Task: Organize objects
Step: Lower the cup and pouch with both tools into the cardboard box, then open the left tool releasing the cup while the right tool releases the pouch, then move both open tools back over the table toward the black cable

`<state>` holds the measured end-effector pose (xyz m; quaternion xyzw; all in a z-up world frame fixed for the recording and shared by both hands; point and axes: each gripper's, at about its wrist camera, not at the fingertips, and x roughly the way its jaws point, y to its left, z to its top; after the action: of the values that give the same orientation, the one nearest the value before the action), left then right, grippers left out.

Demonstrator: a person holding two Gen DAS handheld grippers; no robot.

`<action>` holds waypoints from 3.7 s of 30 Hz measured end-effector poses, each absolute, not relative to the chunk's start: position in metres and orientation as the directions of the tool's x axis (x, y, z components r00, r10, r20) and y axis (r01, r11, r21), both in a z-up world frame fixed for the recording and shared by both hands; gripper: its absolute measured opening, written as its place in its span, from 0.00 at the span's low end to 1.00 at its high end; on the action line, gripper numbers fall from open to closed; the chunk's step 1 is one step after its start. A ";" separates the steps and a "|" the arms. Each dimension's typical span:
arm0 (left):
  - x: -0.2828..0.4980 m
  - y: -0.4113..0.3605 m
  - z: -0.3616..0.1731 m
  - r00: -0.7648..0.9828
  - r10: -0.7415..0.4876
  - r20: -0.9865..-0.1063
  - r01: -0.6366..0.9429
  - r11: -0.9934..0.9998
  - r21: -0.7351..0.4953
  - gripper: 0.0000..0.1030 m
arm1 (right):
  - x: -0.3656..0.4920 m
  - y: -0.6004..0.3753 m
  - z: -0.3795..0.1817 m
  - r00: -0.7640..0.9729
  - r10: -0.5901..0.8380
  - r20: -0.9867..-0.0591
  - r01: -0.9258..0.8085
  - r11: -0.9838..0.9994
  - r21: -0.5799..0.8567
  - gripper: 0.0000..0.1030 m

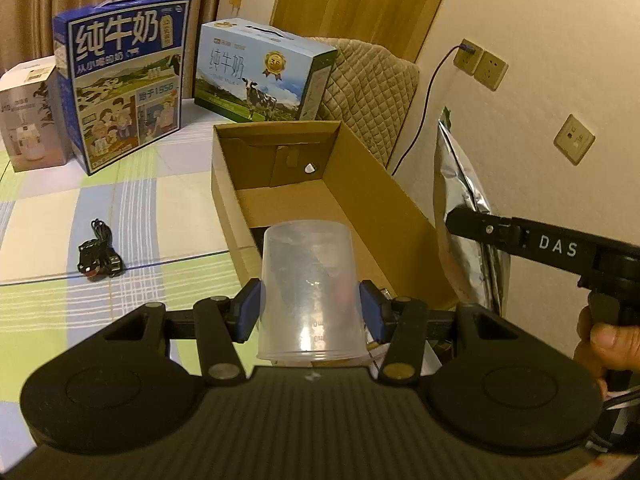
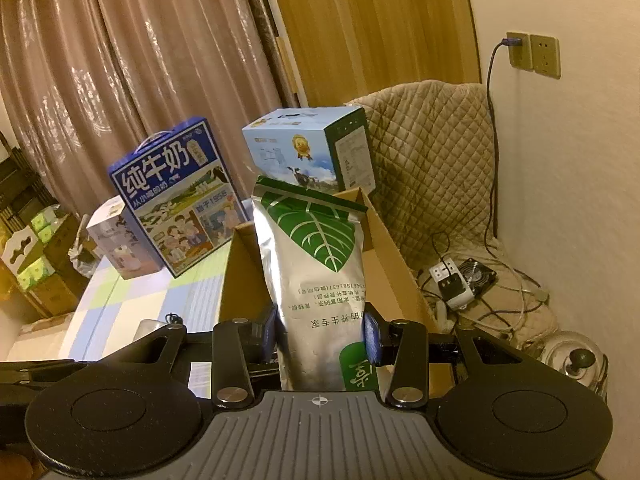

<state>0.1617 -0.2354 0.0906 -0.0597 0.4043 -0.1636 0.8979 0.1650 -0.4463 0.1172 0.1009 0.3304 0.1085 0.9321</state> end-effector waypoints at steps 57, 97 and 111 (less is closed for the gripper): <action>0.280 -0.257 0.068 0.622 -0.297 -0.725 0.193 0.955 -0.225 0.75 | 0.283 -0.470 0.087 0.679 0.316 -0.663 -0.097 0.933 0.345 0.38; 0.230 -0.209 0.071 0.638 -0.246 -0.729 0.132 0.968 -0.212 0.80 | 0.252 -0.462 0.097 0.682 0.352 -0.641 -0.110 0.916 0.386 0.64; 0.171 -0.184 0.104 0.689 -0.197 -0.697 0.115 0.980 -0.164 0.95 | 0.186 -0.432 0.120 0.693 0.300 -0.656 -0.161 0.951 0.264 0.64</action>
<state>0.1706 -0.1842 0.1036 -0.0538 0.3851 -0.0850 0.9174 0.1864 -0.4322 0.1196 0.0933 0.3711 0.1260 0.9153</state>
